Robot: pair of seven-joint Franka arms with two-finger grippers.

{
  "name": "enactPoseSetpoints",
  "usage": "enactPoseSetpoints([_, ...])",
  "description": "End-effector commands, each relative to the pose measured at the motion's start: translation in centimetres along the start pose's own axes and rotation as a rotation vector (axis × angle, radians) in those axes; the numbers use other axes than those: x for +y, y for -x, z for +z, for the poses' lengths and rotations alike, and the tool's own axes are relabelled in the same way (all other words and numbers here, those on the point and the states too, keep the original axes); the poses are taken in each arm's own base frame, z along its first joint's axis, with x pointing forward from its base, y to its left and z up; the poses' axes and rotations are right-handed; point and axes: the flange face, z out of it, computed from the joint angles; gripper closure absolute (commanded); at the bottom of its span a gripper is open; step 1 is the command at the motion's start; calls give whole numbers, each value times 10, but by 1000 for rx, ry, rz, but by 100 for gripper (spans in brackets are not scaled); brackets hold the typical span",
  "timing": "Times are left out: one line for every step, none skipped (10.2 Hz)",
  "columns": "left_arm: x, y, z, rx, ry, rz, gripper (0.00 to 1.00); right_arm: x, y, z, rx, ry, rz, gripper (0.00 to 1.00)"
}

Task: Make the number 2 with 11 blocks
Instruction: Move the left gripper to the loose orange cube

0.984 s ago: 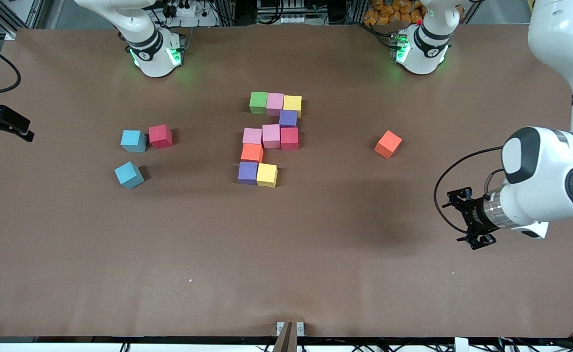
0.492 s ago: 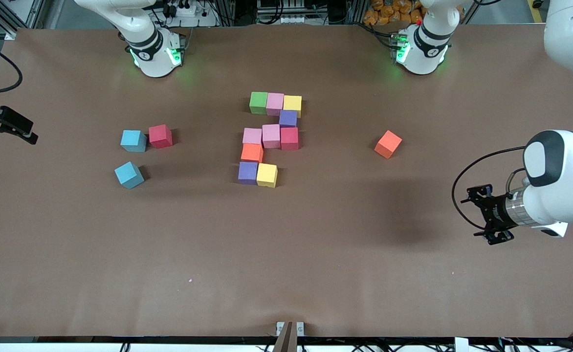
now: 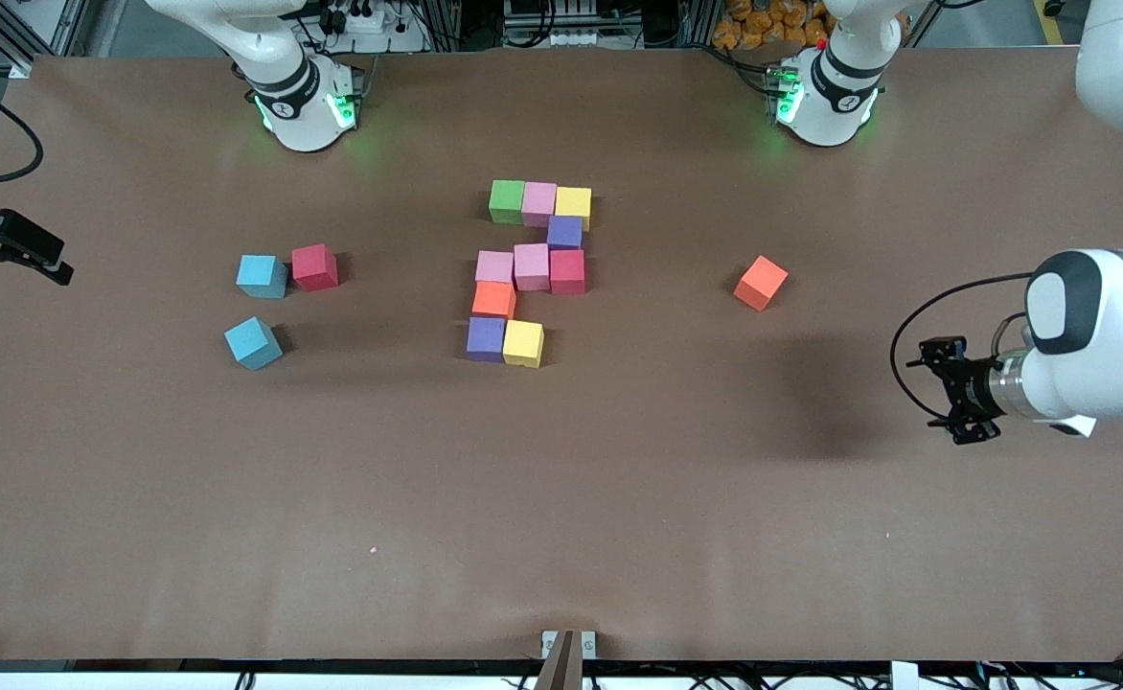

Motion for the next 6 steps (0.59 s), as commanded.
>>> enactPoseSetpoints([-36, 34, 19, 13, -11, -1, 0, 3, 0, 0, -7, -19, -3, 0])
enactPoseSetpoints([-47, 53, 32, 1, 2, -19, 0, 3, 0, 0, -7, -21, -5, 0])
enactPoseSetpoints([-62, 71, 42, 0, 13, -32, 0, 1, 0, 1, -8, -21, -8, 0])
enactPoseSetpoints([-73, 86, 48, -8, 26, -66, 0, 1, 0, 1, -10, -21, -6, 0])
enactPoseSetpoints([-84, 106, 55, -8, 24, -85, 0, 0, 0, 5, -16, -21, -8, 0])
enactPoseSetpoints([-102, 126, 68, 3, 19, -64, 0, 1, -1, 3, -10, -25, -6, 0])
